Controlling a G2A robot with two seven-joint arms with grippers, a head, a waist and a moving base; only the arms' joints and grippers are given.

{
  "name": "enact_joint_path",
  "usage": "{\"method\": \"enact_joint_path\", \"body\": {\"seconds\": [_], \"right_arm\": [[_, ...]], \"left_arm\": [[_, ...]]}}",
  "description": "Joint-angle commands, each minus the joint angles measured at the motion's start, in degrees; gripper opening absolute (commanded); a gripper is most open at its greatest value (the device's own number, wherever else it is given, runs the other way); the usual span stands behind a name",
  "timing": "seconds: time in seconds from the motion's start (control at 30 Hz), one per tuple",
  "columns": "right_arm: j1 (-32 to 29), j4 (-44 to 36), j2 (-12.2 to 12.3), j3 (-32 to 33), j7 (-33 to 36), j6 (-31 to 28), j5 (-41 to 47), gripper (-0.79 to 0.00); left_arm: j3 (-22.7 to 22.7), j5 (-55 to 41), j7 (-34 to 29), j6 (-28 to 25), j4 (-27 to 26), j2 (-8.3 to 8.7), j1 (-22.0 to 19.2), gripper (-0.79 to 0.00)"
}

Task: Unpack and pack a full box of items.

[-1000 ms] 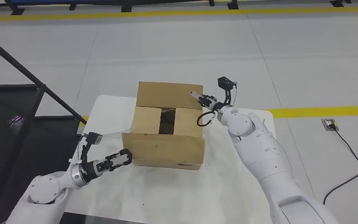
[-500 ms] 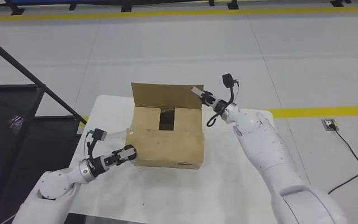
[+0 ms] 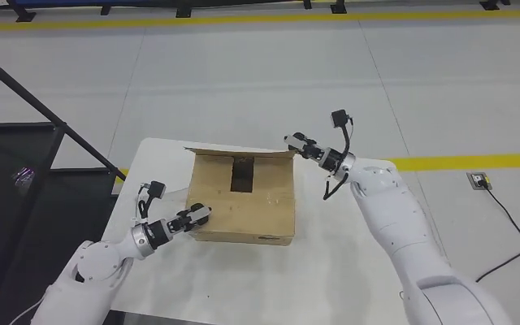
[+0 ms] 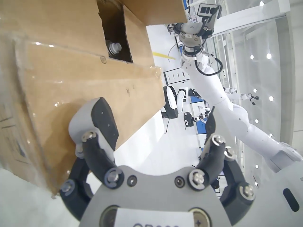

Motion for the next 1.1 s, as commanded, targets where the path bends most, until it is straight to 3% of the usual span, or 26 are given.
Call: {"method": "enact_joint_path", "body": {"seconds": [0.0,0.47,0.87,1.07], "right_arm": [[-0.4,-1.0,0.3,0.1,4.6,0.6,2.2,0.000],[-5.6,-15.5,1.7,-3.0,13.4,20.1,-1.3,0.000],[-14.1,-27.3,3.5,-2.6,14.5,29.4,-2.3,0.000],[-15.8,-28.4,4.0,-2.4,14.0,31.4,-1.2,0.000]], "left_arm": [[0.5,1.2,1.0,0.4,0.0,-0.18,-0.4,0.000],[2.7,4.4,4.9,1.6,0.9,-1.24,-2.1,0.000],[3.8,5.6,7.0,1.5,2.6,-2.10,-3.5,0.000],[1.0,6.3,10.7,0.2,1.7,-1.88,-1.6,0.000]]}}
